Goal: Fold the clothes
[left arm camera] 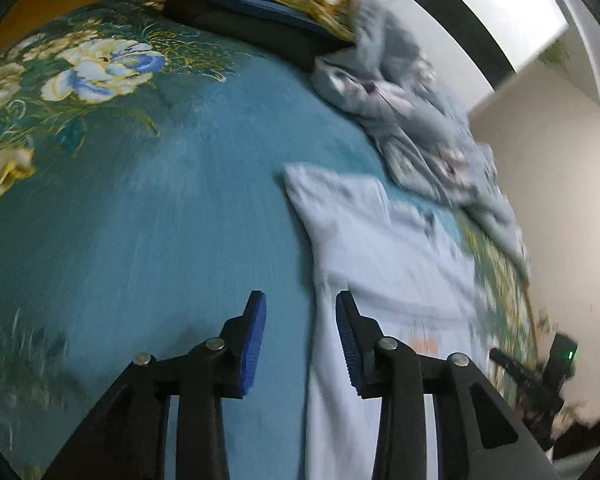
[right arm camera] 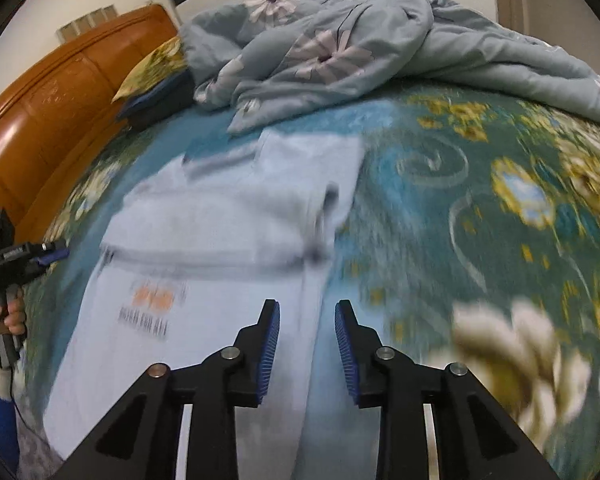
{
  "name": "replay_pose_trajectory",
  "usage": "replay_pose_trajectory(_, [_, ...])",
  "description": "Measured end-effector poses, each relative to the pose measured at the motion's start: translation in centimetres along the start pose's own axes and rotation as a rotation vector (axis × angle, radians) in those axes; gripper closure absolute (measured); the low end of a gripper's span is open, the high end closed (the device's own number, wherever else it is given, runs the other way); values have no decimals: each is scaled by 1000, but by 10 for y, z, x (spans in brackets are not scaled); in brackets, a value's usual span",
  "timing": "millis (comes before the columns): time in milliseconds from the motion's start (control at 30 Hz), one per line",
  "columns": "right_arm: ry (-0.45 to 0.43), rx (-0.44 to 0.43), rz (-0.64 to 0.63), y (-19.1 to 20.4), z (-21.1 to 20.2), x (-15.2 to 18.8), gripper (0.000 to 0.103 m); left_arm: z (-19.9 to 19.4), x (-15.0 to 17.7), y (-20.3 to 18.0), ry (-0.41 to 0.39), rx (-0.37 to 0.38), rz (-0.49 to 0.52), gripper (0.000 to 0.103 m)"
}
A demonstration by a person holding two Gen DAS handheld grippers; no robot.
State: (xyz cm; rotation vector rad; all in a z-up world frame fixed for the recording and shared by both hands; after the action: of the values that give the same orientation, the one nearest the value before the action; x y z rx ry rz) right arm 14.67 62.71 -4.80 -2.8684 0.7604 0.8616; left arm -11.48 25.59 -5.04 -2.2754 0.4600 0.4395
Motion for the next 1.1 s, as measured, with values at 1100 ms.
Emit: replay_pose_trajectory(1100, [43, -217, 135, -6, -105, 184, 95, -47, 198, -38, 192, 209, 131, 57])
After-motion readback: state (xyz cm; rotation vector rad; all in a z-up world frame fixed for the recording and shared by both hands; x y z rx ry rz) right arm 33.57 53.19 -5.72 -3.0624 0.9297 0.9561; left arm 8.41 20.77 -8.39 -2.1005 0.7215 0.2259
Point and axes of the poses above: each gripper's, at about its wrist camera, not at the fingertips, and z roughly the way its jaws point, y to its left, x to its underside, the point moved 2 cm from there along z, roughly the way its jaws point, and after that the axes turned 10 degrees about x, right-handed, at the moved point
